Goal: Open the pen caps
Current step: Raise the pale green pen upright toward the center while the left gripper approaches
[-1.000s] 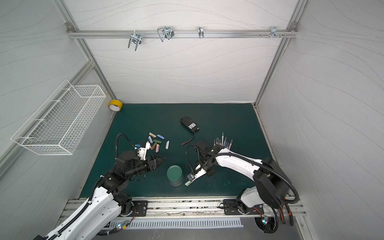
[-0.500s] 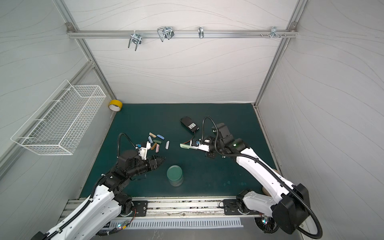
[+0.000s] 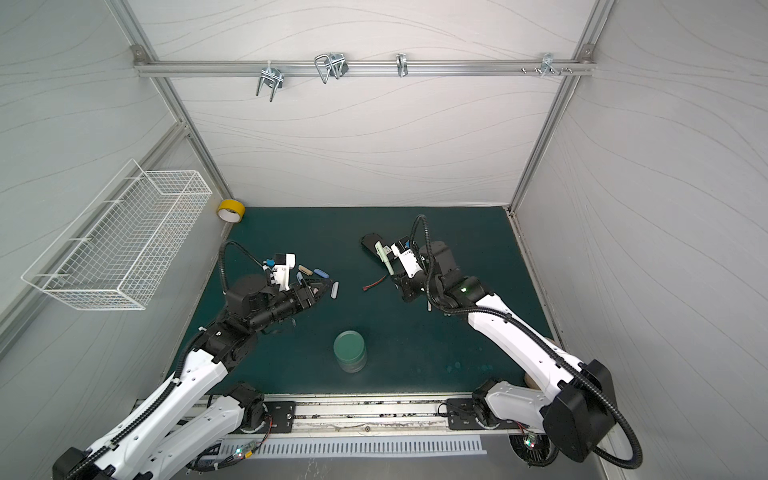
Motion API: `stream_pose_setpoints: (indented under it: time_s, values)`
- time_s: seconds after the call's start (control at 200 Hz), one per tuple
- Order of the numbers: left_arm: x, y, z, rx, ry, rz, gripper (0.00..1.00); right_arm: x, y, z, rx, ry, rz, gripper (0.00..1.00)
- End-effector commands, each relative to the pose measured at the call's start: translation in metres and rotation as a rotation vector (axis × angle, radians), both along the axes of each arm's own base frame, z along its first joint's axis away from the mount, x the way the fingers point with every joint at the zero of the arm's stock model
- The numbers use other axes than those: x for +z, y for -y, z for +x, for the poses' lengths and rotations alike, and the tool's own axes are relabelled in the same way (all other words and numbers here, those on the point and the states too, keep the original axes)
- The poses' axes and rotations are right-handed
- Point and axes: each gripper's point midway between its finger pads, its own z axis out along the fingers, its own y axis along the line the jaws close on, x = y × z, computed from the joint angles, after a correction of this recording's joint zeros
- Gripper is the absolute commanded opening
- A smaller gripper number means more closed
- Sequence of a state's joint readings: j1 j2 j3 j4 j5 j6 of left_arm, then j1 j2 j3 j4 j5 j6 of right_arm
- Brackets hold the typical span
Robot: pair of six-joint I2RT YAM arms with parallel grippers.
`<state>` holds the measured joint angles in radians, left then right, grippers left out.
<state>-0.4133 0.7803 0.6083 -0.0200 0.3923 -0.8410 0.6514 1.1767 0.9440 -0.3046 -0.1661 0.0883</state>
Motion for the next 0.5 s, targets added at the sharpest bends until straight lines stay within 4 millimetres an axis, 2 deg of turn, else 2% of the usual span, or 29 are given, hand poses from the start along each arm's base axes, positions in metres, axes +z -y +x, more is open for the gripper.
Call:
stream_pose_setpoints:
  time_s: [0.0, 0.18, 0.325, 0.495]
  values:
    - [0.042, -0.001, 0.004, 0.013, 0.189, -0.063, 0.55, -0.015, 0.001, -0.001, -0.089, -0.102, 0.068, 0.00]
    - [0.030, -0.006, -0.002, 0.023, 0.285, -0.061, 0.55, -0.042, -0.012, -0.011, -0.010, -0.143, 0.116, 0.00]
    - [0.005, -0.001, 0.005, 0.009, 0.240, -0.030, 0.55, -0.041, -0.022, -0.020, 0.065, -0.140, 0.163, 0.00]
    - [-0.008, 0.010, 0.007, -0.043, 0.248, -0.012, 0.56, -0.050, -0.028, -0.033, 0.141, -0.174, 0.176, 0.00]
